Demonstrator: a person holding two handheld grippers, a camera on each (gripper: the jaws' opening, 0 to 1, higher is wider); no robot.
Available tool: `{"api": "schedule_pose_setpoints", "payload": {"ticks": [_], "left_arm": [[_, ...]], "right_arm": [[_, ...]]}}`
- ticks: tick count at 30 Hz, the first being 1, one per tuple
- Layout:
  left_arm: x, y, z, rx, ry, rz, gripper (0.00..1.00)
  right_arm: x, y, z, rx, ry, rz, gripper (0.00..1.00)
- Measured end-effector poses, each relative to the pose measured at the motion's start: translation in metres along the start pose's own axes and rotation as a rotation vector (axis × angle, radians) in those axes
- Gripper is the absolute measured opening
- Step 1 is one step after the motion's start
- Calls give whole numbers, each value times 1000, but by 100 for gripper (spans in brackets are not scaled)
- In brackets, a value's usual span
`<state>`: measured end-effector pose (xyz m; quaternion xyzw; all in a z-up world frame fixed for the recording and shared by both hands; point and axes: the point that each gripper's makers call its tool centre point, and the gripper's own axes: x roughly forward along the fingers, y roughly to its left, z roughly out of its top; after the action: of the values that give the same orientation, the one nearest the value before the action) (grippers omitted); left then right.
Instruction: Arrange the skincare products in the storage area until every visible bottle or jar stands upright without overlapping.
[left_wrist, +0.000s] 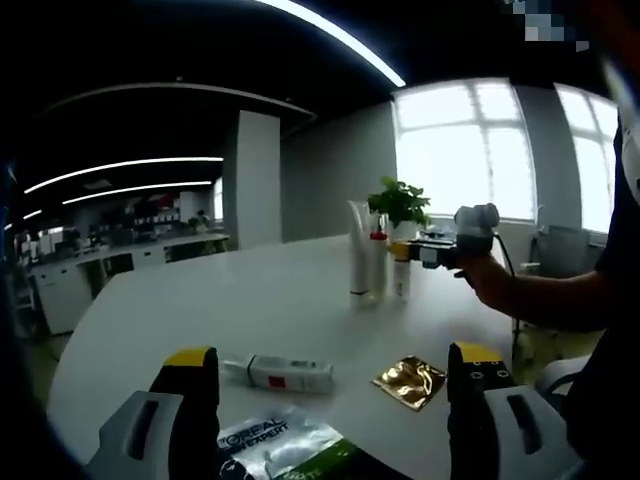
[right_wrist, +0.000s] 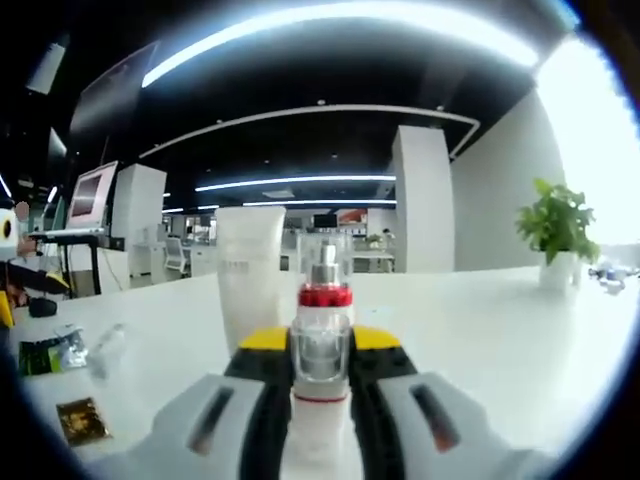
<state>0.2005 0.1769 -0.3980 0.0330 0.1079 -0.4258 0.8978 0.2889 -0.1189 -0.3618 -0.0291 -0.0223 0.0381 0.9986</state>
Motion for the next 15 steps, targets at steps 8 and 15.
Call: {"api": "schedule_pose_setpoints", "payload": {"ticks": [8, 15], "left_arm": [[-1, 0, -4, -3, 11, 2, 95], [-1, 1, -5, -11, 14, 4, 95]], "right_arm": [[-4, 0, 0, -7, 2, -4, 20], [-7, 7, 0, -13, 12, 7, 20]]}}
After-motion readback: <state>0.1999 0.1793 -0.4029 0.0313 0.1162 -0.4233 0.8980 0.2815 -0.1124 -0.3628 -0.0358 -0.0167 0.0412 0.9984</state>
